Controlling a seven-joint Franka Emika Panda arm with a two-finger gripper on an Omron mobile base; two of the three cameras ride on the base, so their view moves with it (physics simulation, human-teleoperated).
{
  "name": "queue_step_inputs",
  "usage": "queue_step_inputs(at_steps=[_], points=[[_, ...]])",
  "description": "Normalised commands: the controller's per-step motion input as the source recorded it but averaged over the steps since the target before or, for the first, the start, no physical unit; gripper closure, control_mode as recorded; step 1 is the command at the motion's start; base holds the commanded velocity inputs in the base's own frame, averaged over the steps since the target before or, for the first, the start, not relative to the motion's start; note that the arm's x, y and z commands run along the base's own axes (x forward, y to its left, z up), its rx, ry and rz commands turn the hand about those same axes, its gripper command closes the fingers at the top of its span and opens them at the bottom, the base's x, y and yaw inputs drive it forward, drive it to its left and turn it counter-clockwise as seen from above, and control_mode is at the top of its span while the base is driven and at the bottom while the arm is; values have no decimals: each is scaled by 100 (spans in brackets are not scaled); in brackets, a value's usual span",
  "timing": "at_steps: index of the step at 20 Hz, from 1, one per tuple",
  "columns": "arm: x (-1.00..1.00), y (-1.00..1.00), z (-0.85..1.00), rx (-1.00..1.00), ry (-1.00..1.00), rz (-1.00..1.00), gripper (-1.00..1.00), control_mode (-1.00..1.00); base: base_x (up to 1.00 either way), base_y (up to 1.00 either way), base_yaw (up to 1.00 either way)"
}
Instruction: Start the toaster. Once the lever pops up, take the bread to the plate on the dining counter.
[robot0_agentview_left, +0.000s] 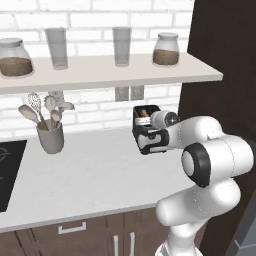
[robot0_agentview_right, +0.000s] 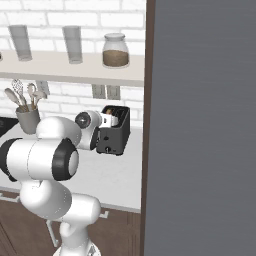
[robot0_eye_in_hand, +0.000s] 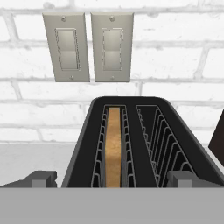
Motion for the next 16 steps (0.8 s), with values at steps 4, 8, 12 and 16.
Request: queue_step_inputs(at_steps=[4, 8, 12, 16], points=[[0, 0, 0, 0, 0, 0, -100, -100, 0, 0, 0], [0, 0, 0, 0, 0, 0, -100, -100, 0, 0, 0], [0, 0, 0, 0, 0, 0, -100, -100, 0, 0, 0], [0, 0, 0, 0, 0, 0, -100, -100, 0, 0, 0]])
